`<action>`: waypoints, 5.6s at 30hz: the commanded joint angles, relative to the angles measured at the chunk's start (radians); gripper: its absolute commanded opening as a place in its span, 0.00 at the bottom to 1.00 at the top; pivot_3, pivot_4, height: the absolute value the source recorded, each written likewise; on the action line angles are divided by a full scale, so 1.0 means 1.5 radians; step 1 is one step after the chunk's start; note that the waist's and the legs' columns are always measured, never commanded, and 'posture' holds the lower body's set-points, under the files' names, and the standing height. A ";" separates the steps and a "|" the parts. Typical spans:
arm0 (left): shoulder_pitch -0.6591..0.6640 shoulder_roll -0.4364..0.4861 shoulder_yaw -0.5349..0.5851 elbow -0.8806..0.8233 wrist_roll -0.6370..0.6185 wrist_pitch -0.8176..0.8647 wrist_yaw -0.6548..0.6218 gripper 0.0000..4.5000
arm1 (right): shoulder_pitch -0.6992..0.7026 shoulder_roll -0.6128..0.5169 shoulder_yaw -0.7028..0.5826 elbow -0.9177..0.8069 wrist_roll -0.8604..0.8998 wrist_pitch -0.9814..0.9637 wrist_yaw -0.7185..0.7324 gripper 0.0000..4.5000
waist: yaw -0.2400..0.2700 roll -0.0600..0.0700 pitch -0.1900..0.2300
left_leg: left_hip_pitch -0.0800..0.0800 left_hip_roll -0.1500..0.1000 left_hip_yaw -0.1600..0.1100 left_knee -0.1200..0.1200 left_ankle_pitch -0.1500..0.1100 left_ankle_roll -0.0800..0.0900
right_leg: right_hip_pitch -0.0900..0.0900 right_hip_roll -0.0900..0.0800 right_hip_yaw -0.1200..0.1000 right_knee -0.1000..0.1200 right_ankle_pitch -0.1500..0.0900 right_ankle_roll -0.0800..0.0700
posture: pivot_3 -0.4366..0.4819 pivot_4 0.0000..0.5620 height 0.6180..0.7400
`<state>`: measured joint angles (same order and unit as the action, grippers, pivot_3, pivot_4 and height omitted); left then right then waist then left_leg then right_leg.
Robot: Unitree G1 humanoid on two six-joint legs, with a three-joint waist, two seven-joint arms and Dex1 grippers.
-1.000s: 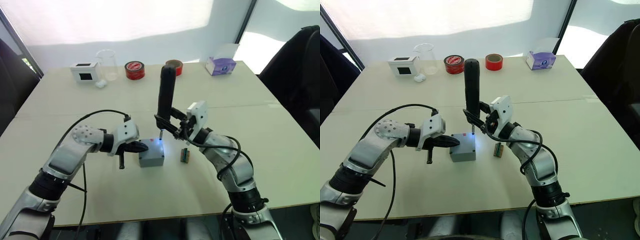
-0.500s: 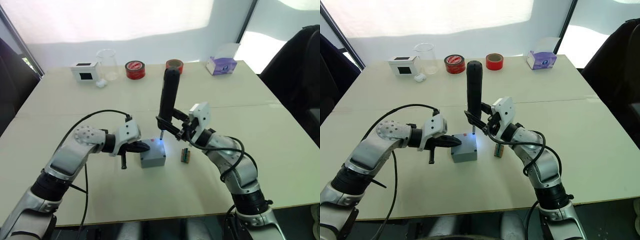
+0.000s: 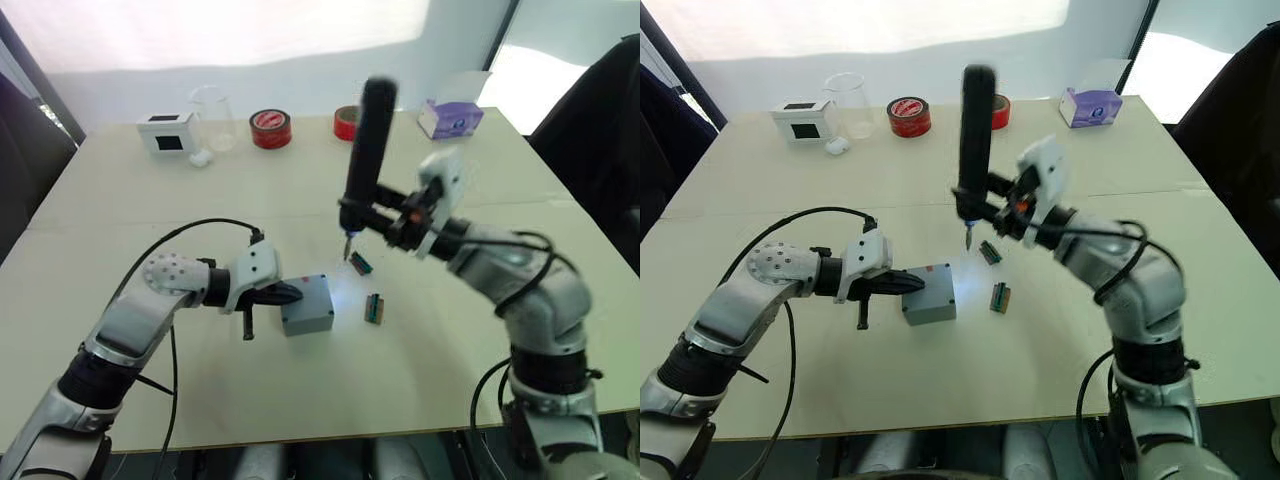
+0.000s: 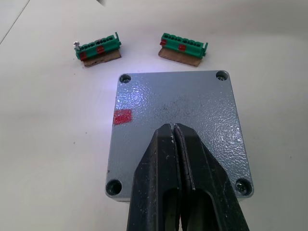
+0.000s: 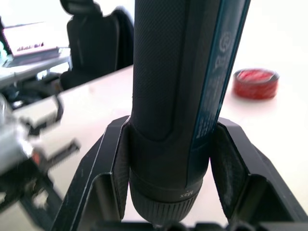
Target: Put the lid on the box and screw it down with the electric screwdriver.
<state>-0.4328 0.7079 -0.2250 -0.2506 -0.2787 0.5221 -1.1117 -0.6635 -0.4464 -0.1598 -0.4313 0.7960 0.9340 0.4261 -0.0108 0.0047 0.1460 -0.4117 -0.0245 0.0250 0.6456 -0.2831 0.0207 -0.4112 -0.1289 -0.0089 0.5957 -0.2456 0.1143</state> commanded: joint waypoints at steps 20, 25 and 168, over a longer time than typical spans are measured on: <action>0.000 0.058 0.053 -0.151 -0.207 0.133 -0.065 0.00 | -0.080 -0.406 0.061 0.458 0.100 0.452 -0.034 0.41 | -0.003 0.001 0.024 | -0.021 0.000 0.003 0.013 0.002 0.000 | -0.012 0.002 -0.012 0.000 0.008 0.010 | 0.48 0.27 1.00; 0.024 0.054 0.060 -0.174 -0.218 0.151 -0.026 0.00 | -0.104 -0.400 0.140 0.512 0.015 0.421 0.032 0.41 | 0.001 0.000 0.024 | -0.020 0.001 0.001 0.015 0.003 0.003 | -0.012 0.004 -0.012 0.002 0.010 0.013 | 0.48 0.27 1.00; -0.004 0.070 0.117 -0.071 -0.145 0.165 0.066 0.00 | -0.019 0.019 0.198 0.490 -0.413 -0.331 0.212 0.24 | -0.002 -0.005 0.022 | -0.019 0.001 -0.001 0.028 0.006 -0.003 | -0.009 0.007 -0.012 0.015 0.011 0.014 | 0.48 0.27 1.00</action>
<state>-0.4359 0.8063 -0.0587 -0.3282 -0.4918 0.7789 -1.0182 -0.6694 -0.4208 0.1517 0.3155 0.1795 0.4612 0.7432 -0.0132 -0.0030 0.1784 -0.4403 -0.0225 0.0235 0.6879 -0.2743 0.0169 -0.4249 -0.1190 -0.0267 0.6187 -0.2293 0.1347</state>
